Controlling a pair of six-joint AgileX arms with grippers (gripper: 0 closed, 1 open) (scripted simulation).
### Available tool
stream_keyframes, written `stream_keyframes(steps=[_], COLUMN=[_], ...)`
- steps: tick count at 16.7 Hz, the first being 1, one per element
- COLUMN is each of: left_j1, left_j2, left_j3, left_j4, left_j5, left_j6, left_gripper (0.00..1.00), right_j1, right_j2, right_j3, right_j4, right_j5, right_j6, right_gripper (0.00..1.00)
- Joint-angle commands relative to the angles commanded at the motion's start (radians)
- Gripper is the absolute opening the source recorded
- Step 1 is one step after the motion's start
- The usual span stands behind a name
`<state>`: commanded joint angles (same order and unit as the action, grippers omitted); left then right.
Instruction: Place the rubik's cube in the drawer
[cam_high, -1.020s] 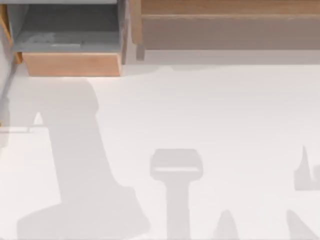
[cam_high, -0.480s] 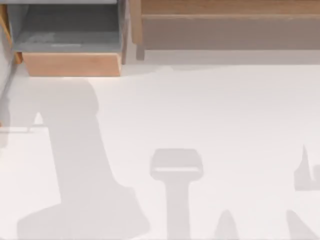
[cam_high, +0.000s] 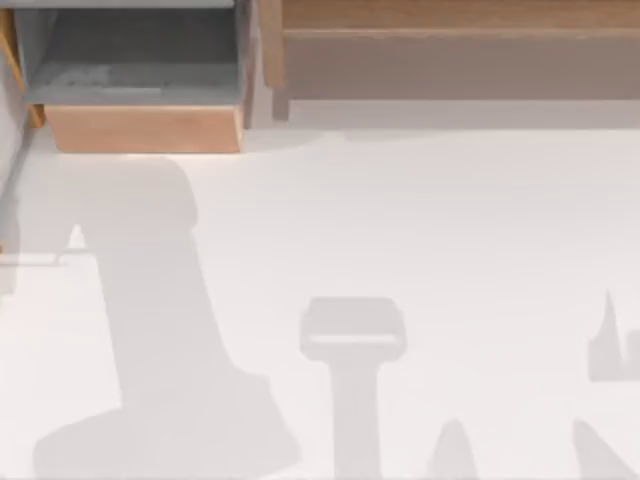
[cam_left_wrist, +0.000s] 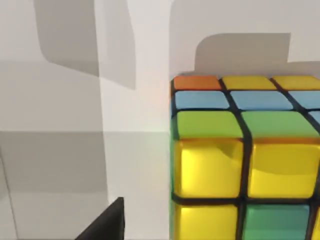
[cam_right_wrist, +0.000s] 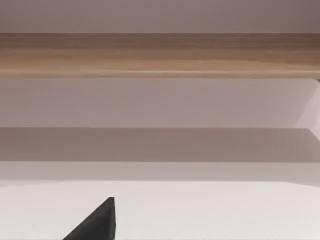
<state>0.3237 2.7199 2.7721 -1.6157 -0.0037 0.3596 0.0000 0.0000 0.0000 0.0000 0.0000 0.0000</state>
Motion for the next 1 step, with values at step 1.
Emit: stream_keyframes(steps=[1], left_j1=[0.000], left_j2=[0.000], left_j3=[0.000], left_j4=[0.000], left_j5=[0.000], left_j6=[0.000], left_gripper=[1.00], right_j1=[0.000], right_j2=[0.000], right_j3=[0.000], right_j4=[0.000], right_j5=[0.000], right_j6=[0.000], right_gripper=[1.00])
